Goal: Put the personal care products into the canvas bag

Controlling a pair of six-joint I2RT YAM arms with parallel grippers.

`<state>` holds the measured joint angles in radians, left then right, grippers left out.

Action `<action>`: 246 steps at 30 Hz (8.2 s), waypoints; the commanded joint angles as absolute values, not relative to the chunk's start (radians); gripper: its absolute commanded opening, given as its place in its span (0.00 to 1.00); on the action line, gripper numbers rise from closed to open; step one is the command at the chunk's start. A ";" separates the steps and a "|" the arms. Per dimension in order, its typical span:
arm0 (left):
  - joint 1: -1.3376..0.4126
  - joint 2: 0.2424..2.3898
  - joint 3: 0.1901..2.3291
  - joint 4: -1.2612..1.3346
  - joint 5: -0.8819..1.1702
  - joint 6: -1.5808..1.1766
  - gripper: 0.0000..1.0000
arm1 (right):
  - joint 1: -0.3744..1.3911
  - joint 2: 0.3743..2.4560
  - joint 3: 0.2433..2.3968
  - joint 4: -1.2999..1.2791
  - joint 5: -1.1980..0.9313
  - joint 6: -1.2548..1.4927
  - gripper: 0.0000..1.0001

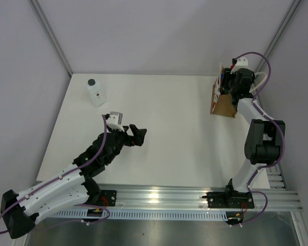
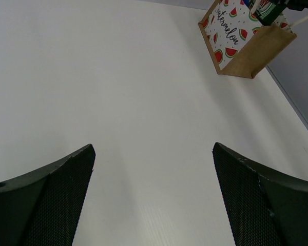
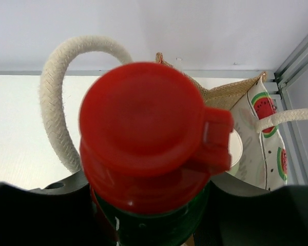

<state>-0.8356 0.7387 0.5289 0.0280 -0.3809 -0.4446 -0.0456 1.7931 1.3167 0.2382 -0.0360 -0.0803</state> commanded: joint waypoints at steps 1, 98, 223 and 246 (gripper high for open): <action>-0.838 0.729 0.545 0.058 -0.377 -0.457 0.99 | -0.055 1.784 1.328 0.382 -0.037 -0.049 0.04; -0.390 1.327 1.281 -0.182 -0.159 -0.083 0.99 | 0.842 1.000 0.483 0.290 0.112 0.535 0.70; -1.019 1.637 1.542 -0.627 -0.339 -0.370 0.99 | 0.879 0.538 0.456 0.081 0.600 0.474 0.73; -0.778 0.902 0.681 -0.154 -0.371 -0.511 0.99 | 0.908 0.888 0.590 0.144 0.491 0.468 0.79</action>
